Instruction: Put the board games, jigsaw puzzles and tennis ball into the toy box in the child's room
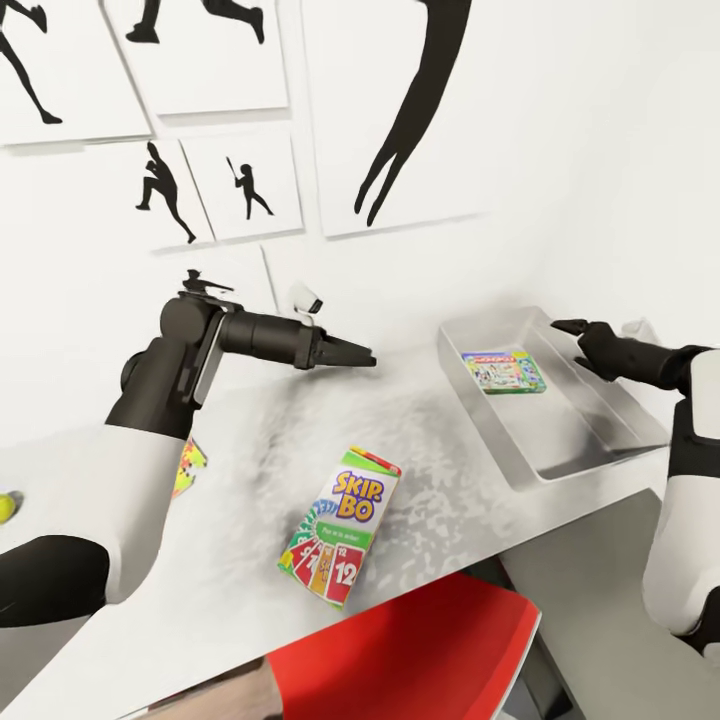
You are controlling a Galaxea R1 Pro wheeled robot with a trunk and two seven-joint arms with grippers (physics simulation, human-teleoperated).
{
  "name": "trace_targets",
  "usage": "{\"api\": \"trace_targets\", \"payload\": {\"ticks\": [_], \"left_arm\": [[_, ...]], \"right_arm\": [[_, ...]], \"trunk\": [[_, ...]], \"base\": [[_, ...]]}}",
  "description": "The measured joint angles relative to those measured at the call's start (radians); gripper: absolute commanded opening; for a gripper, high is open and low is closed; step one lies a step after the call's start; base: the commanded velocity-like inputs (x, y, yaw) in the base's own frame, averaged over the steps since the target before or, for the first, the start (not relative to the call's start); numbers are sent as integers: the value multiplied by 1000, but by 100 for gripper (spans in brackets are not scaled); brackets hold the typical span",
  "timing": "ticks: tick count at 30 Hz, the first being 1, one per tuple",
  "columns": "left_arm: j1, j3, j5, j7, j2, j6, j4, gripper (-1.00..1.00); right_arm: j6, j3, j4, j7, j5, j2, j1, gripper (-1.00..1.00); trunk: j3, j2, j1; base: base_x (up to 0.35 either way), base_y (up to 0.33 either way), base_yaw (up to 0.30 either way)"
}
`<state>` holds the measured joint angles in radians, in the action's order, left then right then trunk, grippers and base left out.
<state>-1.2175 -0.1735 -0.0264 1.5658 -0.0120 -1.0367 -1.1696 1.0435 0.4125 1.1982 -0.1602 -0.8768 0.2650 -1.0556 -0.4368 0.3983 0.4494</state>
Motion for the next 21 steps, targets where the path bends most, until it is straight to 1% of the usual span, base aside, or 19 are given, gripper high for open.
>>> {"api": "trace_targets", "payload": {"ticks": [1,2,3,4,5,6,9,10,13,14,18,21], "left_arm": [[6,0,0,0,-2,0,-2,100],[19,0,1,0,-9,0,-10,100],[26,0,1,0,-12,0,-15,100],[38,0,3,0,-20,0,-28,100],[45,0,4,0,-24,0,-36,100],[58,1,6,0,-32,0,-49,100],[78,5,8,1,-41,0,-65,100],[90,8,9,1,-47,0,-71,100],[107,11,11,1,-57,0,-76,100],[118,12,12,1,-64,0,-78,100],[150,15,13,1,-84,0,-81,100],[163,17,13,1,-94,0,-82,100]], "right_arm": [[0,-6,17,0,-9,1,11,100],[0,-22,58,0,-33,3,33,100],[0,-31,81,0,-49,4,45,100],[0,-47,126,0,-88,7,68,100],[0,-55,149,0,-110,7,81,100],[0,-66,191,0,-157,9,108,100],[0,-77,245,-1,-221,10,151,100],[0,-81,271,-1,-255,11,180,100],[0,-82,299,-1,-289,12,223,100],[0,-82,310,-1,-300,13,249,100],[0,-82,331,0,-318,12,311,100],[0,-80,342,1,-330,12,335,100]], "trunk": [[2,0,0],[3,0,0],[5,0,0],[7,0,0],[8,0,0],[10,0,0],[15,0,0],[17,0,0],[22,0,0],[23,0,0],[30,0,0],[35,0,0]], "base": [[0,0,0],[0,0,0],[0,0,0],[0,0,0],[0,0,0],[0,0,0],[0,0,0],[0,0,0],[0,0,0],[0,0,0],[0,0,0],[0,0,0]]}}
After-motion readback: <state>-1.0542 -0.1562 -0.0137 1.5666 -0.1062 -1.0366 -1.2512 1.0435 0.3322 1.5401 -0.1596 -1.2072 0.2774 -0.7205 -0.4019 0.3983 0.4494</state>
